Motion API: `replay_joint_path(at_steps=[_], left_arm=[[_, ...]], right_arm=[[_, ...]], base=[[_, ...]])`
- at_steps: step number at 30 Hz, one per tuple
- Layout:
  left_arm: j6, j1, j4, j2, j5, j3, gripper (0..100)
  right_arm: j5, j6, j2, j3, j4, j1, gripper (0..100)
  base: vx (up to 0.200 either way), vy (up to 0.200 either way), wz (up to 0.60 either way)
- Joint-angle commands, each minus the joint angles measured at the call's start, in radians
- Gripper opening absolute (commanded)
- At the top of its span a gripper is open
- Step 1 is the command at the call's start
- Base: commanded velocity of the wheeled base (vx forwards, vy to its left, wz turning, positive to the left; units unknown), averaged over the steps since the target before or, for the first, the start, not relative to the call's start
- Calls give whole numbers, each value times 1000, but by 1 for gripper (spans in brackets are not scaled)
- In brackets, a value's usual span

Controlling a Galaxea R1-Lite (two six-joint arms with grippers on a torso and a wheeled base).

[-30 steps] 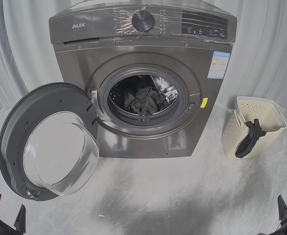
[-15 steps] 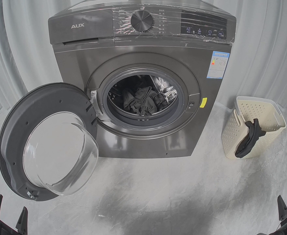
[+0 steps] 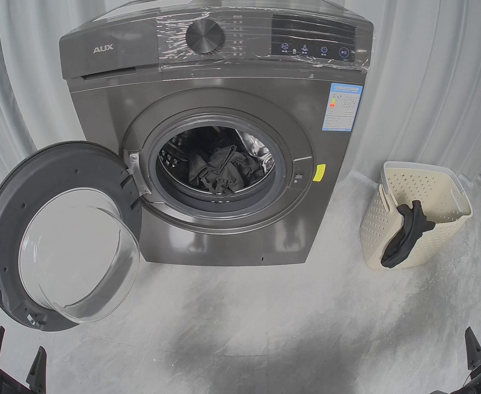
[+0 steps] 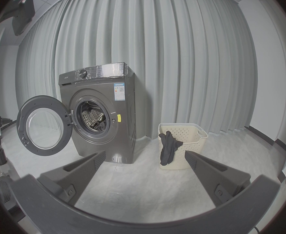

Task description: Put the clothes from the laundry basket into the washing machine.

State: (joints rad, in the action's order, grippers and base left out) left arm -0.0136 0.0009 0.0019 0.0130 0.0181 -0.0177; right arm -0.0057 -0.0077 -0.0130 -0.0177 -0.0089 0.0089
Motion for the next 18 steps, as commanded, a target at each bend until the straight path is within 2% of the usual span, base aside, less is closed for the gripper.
replay_joint_path(at_steps=[1,18], left_arm=[[0,1,0,-13,0,16,100],[-3,1,-2,-13,5,16,100]], right_arm=[[0,-2,13,18,0,0,100],[0,0,13,18,0,0,100]], base=[[0,-200,0],[0,-200,0]])
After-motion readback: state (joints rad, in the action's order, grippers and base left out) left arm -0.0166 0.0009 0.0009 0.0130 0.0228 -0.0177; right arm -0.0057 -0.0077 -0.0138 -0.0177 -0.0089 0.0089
